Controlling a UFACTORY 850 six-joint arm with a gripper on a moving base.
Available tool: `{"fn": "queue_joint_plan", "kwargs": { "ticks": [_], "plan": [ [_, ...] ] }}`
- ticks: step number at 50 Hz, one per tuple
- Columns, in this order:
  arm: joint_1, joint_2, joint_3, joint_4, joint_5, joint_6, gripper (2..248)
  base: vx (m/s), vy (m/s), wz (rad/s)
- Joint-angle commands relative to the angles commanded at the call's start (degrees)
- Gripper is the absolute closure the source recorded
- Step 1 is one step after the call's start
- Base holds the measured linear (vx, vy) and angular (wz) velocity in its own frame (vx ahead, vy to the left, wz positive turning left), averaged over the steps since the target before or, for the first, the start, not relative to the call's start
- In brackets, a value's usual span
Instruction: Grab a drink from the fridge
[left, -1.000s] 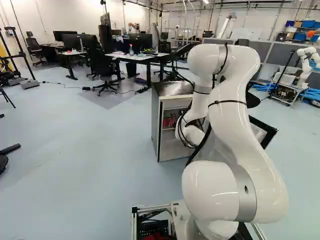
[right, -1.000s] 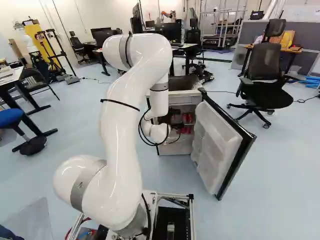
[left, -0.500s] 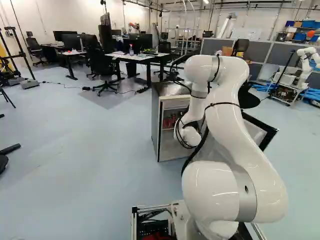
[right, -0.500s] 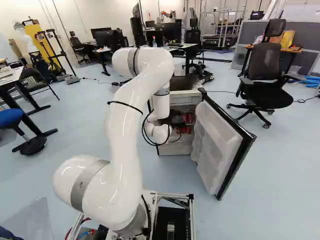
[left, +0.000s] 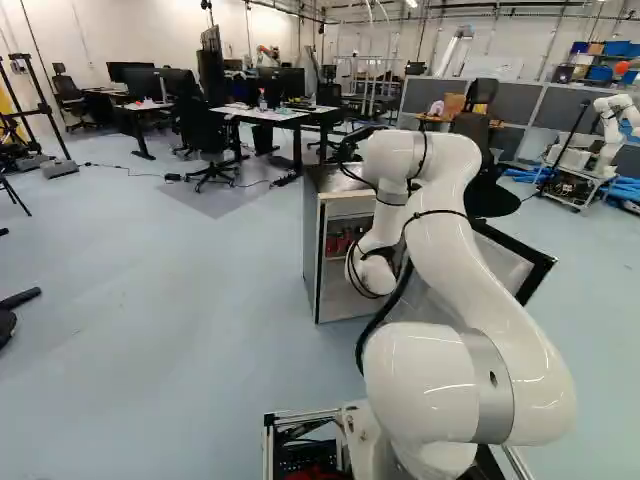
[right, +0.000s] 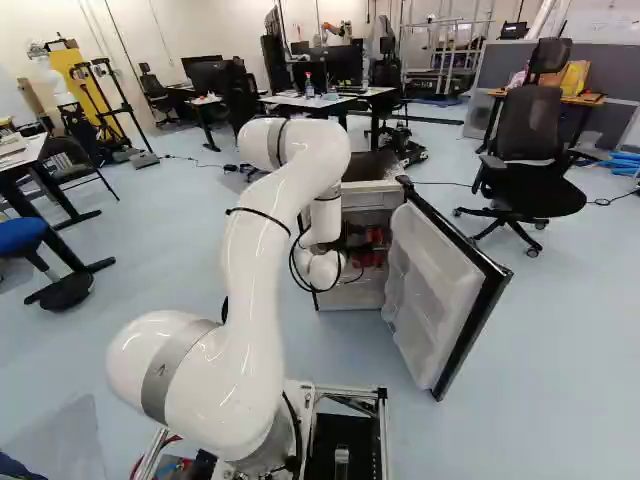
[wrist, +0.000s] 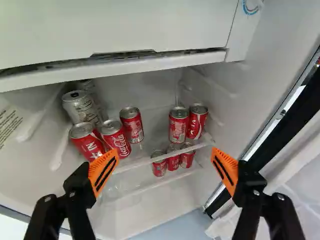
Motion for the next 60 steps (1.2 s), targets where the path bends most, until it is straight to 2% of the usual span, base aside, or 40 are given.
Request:
{"fn": "queue_joint_plan", "kwargs": {
  "ticks": [35, 60],
  "plan": [
    [-0.72, -10.34, -12.06, 3.58, 0.00, 0.00, 3, 0.000, 0.000, 0.000],
    [-0.57, -14.13, -19.29, 5.32, 0.00, 0.00, 3, 0.000, 0.000, 0.000]
  ]
}}
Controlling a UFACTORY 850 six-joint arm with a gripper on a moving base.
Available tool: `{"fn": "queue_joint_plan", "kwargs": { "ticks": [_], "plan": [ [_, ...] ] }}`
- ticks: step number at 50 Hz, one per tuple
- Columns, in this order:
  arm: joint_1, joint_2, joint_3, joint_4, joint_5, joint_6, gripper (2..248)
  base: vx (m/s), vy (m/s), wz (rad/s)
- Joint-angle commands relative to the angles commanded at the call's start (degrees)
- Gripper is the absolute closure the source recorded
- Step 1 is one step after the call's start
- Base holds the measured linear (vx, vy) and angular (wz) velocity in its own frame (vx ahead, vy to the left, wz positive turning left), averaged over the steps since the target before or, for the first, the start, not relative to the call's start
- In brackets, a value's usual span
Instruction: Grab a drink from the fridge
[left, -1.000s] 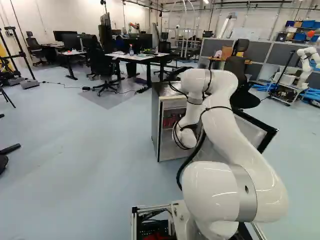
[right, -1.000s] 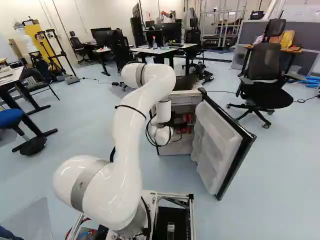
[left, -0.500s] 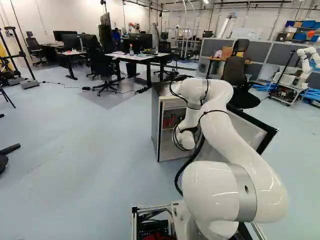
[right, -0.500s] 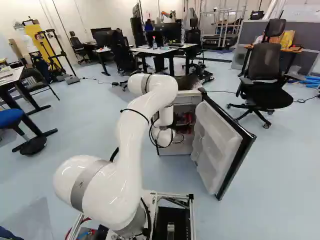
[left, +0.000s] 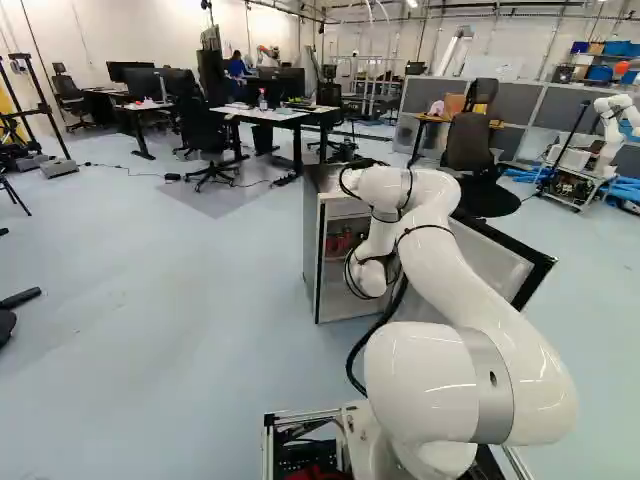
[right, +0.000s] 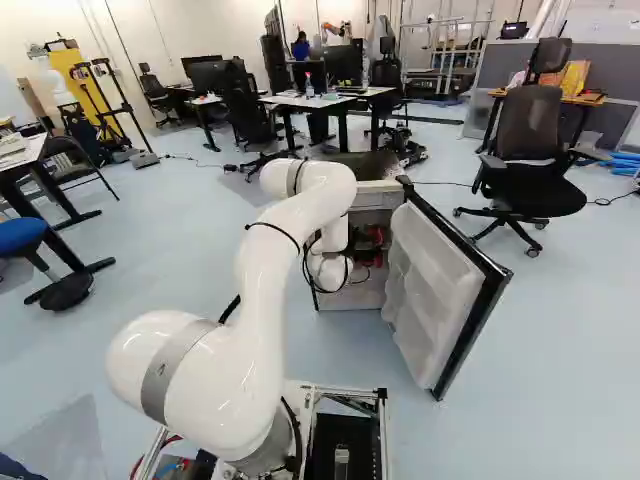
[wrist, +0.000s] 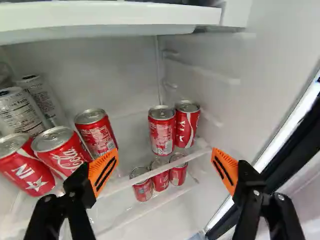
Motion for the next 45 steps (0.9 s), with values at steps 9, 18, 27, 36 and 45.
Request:
{"fn": "queue_joint_plan", "kwargs": {
  "ticks": [9, 18, 27, 36, 45],
  "plan": [
    [0.09, -1.48, -2.78, 0.07, -0.31, 0.00, 3, 0.000, 0.000, 0.000],
    [0.13, -1.75, -3.29, 0.07, -1.33, 0.00, 3, 0.000, 0.000, 0.000],
    [0.13, -1.75, -3.29, 0.07, -2.20, 0.00, 3, 0.000, 0.000, 0.000],
    [0.13, -1.75, -3.29, 0.07, -2.20, 0.00, 15, 0.000, 0.000, 0.000],
    [0.13, -1.75, -3.29, 0.07, -2.20, 0.00, 40, 0.000, 0.000, 0.000]
  ]
}}
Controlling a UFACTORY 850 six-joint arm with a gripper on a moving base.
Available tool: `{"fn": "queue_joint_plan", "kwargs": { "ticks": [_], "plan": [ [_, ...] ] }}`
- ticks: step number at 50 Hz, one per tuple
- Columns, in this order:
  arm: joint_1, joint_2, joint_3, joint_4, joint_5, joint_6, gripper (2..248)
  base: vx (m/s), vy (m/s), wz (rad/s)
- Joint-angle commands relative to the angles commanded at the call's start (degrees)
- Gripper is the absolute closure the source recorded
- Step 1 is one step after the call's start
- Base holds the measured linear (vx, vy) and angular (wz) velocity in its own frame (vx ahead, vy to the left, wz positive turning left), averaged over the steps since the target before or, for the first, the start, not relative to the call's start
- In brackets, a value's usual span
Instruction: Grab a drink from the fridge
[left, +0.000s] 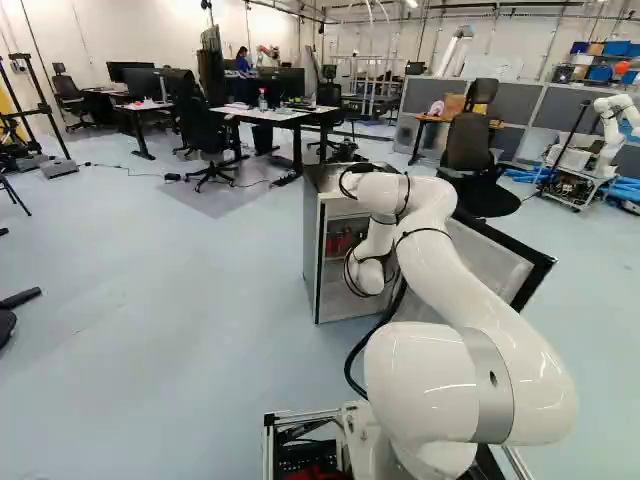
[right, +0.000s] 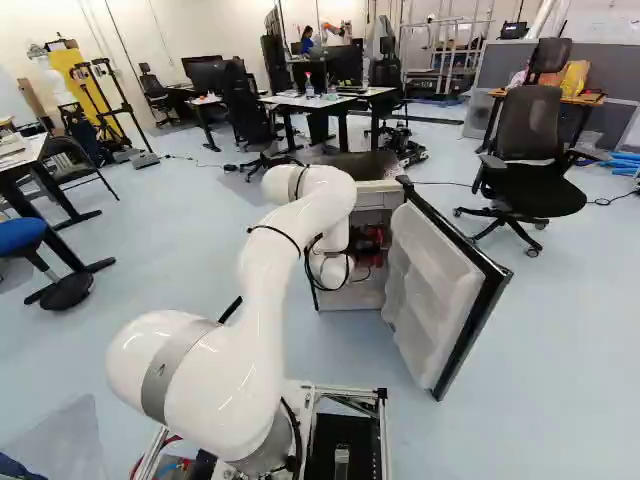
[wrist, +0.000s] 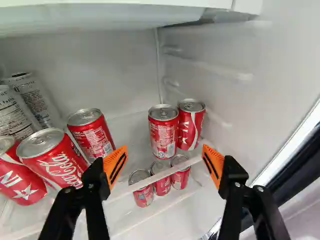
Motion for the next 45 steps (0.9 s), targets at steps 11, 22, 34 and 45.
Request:
{"fn": "queue_joint_plan", "kwargs": {
  "ticks": [11, 22, 34, 45],
  "plan": [
    [0.00, 0.00, 0.00, 0.00, 0.00, 0.00, 64, 0.000, 0.000, 0.000],
    [0.00, 0.00, 0.00, 0.00, 0.00, 0.00, 62, 0.000, 0.000, 0.000],
    [0.00, 0.00, 0.00, 0.00, 0.00, 0.00, 62, 0.000, 0.000, 0.000],
    [0.00, -0.03, -0.05, 0.00, 0.00, 0.00, 62, 0.000, 0.000, 0.000]
  ]
}}
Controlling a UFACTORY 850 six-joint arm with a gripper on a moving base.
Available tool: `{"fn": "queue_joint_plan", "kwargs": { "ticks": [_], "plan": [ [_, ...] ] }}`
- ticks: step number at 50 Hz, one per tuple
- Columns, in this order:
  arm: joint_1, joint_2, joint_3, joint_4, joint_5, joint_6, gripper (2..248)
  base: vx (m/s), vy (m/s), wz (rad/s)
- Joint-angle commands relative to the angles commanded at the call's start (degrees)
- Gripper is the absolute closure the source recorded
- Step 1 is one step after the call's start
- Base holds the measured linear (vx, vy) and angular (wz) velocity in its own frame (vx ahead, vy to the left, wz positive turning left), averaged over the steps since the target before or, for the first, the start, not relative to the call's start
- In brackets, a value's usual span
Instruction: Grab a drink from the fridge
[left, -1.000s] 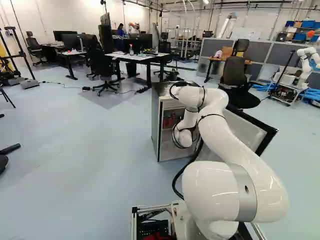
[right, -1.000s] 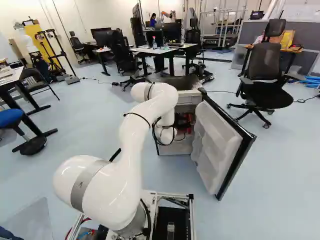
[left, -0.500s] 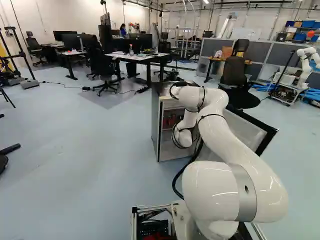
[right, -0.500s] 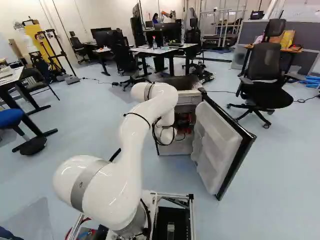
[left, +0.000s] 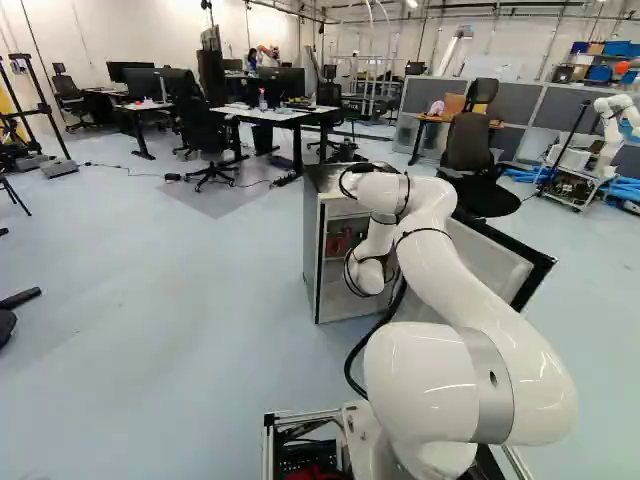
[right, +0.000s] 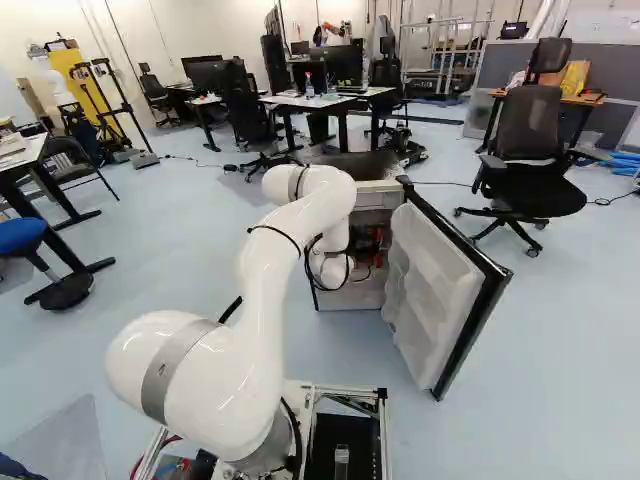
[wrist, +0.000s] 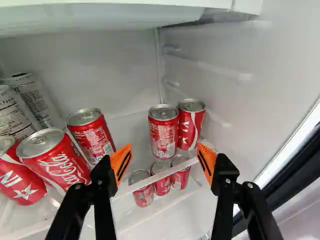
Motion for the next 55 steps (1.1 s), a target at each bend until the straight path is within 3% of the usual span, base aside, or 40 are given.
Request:
{"fn": "queue_joint_plan", "kwargs": {
  "ticks": [55],
  "plan": [
    [1.04, -3.51, -6.51, 0.00, 0.00, 0.00, 62, 0.000, 0.000, 0.000]
  ]
}}
